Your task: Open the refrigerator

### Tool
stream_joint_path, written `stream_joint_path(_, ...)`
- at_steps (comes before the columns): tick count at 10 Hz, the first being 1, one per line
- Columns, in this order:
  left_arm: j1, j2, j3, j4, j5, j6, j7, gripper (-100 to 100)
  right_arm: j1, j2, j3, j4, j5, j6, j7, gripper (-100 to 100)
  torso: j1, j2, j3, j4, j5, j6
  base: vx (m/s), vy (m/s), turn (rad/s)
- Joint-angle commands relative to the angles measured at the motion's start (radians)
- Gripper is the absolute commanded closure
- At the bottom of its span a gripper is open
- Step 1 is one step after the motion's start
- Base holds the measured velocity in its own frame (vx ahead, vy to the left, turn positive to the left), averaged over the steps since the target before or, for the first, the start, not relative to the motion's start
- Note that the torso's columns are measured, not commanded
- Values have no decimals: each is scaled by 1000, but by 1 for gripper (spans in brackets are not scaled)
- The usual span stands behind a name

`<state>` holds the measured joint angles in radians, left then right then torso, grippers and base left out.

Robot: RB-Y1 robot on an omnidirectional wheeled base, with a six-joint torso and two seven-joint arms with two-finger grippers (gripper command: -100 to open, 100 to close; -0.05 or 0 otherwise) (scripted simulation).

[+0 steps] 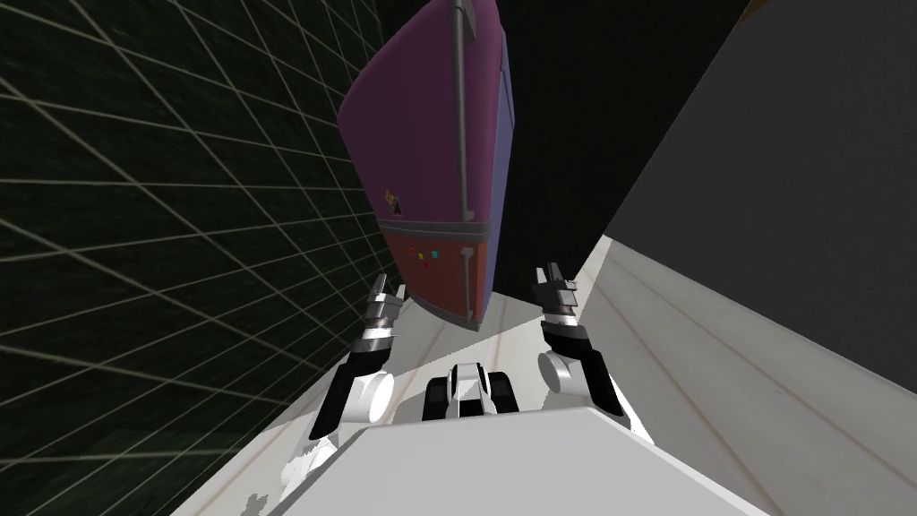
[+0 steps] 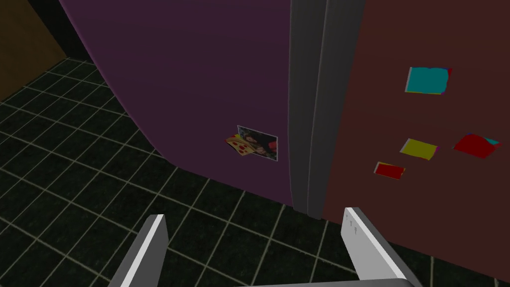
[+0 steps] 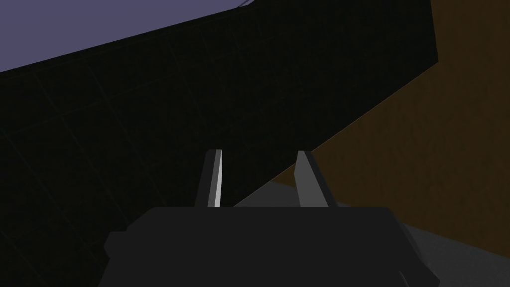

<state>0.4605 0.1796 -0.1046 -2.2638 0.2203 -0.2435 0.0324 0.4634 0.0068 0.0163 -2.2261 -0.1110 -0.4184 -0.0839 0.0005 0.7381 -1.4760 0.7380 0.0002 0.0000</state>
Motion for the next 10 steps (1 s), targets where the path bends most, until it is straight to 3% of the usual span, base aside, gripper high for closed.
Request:
stream_joint_path(1,-7,14,-9,-7,37,71,11,-100,0,0,0,0,0,0,0,0,0,0,0,0,0,0,93,-104,182)
stream_joint_path(10,-17,27,-52,-26,182,308,56,-100,0,0,0,0,0,0,0,0,-1,-1,0,0,0,0,114,-157,195)
